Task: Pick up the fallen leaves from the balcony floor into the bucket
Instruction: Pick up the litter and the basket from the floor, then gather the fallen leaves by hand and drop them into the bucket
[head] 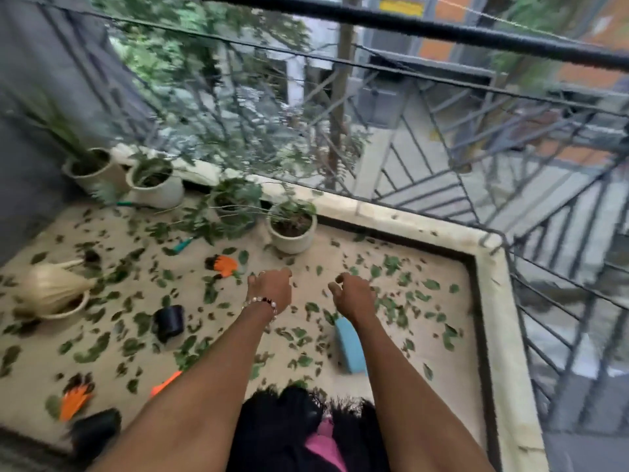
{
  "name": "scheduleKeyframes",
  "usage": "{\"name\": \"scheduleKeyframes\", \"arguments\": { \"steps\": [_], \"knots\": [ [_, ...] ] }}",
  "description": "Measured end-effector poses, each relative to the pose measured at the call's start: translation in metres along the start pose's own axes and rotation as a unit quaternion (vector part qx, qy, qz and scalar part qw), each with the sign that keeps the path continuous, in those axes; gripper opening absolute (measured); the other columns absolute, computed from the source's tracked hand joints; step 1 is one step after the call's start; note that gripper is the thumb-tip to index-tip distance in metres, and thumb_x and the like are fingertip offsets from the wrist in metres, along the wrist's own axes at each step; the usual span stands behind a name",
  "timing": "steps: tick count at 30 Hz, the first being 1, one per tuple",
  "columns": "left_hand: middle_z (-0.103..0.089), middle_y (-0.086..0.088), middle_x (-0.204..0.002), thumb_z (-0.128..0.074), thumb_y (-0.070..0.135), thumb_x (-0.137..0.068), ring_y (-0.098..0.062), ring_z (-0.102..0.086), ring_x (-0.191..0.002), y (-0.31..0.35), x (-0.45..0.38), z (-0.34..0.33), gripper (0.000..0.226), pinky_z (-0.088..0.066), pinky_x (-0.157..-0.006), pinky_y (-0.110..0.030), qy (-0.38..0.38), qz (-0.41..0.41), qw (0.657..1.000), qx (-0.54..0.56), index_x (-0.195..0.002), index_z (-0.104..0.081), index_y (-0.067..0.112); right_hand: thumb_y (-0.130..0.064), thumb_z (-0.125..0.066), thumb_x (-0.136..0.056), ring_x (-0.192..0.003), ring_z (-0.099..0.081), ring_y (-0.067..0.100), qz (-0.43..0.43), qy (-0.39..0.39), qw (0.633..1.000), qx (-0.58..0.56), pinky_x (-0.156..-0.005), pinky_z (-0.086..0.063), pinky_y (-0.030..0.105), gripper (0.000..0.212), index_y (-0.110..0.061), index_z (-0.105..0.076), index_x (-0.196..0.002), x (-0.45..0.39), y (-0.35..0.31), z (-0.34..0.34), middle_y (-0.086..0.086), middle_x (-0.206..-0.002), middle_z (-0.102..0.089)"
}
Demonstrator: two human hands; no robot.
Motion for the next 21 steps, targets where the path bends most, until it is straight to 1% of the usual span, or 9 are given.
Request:
{"name": "scheduleKeyframes", "arguments": {
  "steps": [2, 4, 6, 8, 10, 13, 16, 21],
  "knots": [
    [-0.059, -0.004, -0.128, -0.041, 0.022, -0.098, -0.027, -0.054, -0.118, -0.048, 0.006, 0.011, 0.036, -0.037, -0.1, -0.044, 0.018, 0.044, 0.999, 0.011, -0.133, -0.048, 0.022, -0.04, -0.044, -0.099, -0.123, -0.045, 0.032, 0.04, -0.02, 0.999, 0.014, -0.098, -0.036, 0.043, 0.036, -0.017, -0.056, -0.124, -0.008, -0.047, -0.016, 0.01, -0.127, -0.056],
    [-0.055, -0.007, -0.132, -0.039, 0.021, -0.099, -0.03, -0.052, -0.12, -0.089, 0.016, 0.017, 0.035, -0.035, -0.102, -0.047, 0.03, 0.088, 0.996, 0.012, -0.133, -0.045, 0.017, -0.041, -0.043, -0.099, -0.12, -0.047, 0.033, 0.08, -0.033, 0.996, 0.033, -0.096, -0.039, 0.043, 0.036, -0.015, -0.057, -0.12, -0.013, -0.09, -0.031, 0.011, -0.125, -0.058],
    [-0.056, -0.008, -0.129, -0.04, 0.02, -0.098, -0.031, -0.053, -0.118, -0.123, 0.027, 0.015, 0.035, -0.036, -0.103, -0.047, 0.038, 0.125, 0.991, 0.033, -0.133, -0.046, 0.018, -0.041, -0.044, -0.099, -0.119, -0.048, 0.033, 0.114, -0.049, 0.991, 0.05, -0.096, -0.039, 0.047, 0.035, -0.015, -0.059, -0.117, -0.014, -0.125, -0.047, 0.011, -0.124, -0.058],
    [-0.059, -0.005, -0.126, -0.042, 0.019, -0.096, -0.029, -0.056, -0.115, -0.154, 0.035, 0.008, 0.035, -0.04, -0.099, -0.045, 0.062, 0.157, 0.983, 0.068, -0.129, -0.049, 0.021, -0.042, -0.044, -0.099, -0.122, -0.047, 0.033, 0.149, -0.064, 0.984, 0.071, -0.098, -0.038, 0.05, 0.035, -0.018, -0.058, -0.12, -0.015, -0.155, -0.062, 0.01, -0.126, -0.057],
    [-0.059, -0.005, -0.126, -0.042, 0.019, -0.095, -0.028, -0.055, -0.116, -0.178, 0.042, 0.001, 0.037, -0.042, -0.095, -0.044, 0.066, 0.177, 0.978, 0.082, -0.132, -0.048, 0.021, -0.042, -0.044, -0.099, -0.122, -0.046, 0.032, 0.188, -0.075, 0.975, 0.094, -0.098, -0.039, 0.05, 0.035, -0.018, -0.057, -0.12, -0.016, -0.182, -0.076, 0.01, -0.126, -0.056],
    [-0.058, -0.004, -0.125, -0.041, 0.022, -0.097, -0.027, -0.053, -0.118, -0.207, 0.051, -0.005, 0.033, -0.037, -0.1, -0.047, 0.054, 0.221, 0.969, 0.092, -0.129, -0.049, 0.022, -0.042, -0.044, -0.099, -0.118, -0.049, 0.033, 0.245, -0.088, 0.958, 0.124, -0.095, -0.042, 0.046, 0.035, -0.017, -0.056, -0.119, -0.02, -0.222, -0.096, 0.012, -0.122, -0.058],
    [-0.059, -0.004, -0.124, -0.041, 0.022, -0.096, -0.028, -0.051, -0.12, -0.238, 0.05, -0.007, 0.032, -0.035, -0.101, -0.048, 0.062, 0.258, 0.959, 0.098, -0.127, -0.049, 0.023, -0.043, -0.043, -0.098, -0.115, -0.051, 0.033, 0.292, -0.109, 0.938, 0.153, -0.094, -0.044, 0.045, 0.037, -0.015, -0.054, -0.12, -0.028, -0.258, -0.119, 0.013, -0.123, -0.058],
    [-0.06, -0.008, -0.124, -0.045, 0.017, -0.093, -0.031, -0.054, -0.115, -0.289, 0.037, 0.011, 0.035, -0.042, -0.095, -0.041, 0.081, 0.32, 0.934, 0.138, -0.127, -0.052, 0.018, -0.04, -0.045, -0.098, -0.115, -0.05, 0.033, 0.333, -0.145, 0.918, 0.161, -0.092, -0.044, 0.046, 0.032, -0.015, -0.055, -0.115, -0.055, -0.313, -0.148, 0.012, -0.121, -0.056]
  ]
}}
Point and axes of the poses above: each hand's wrist, its own x-axis away from the middle knuckle, its own z-axis out of the back of the hand, y = z × x, the point moved 5 cm from there along -x, towards the middle knuckle
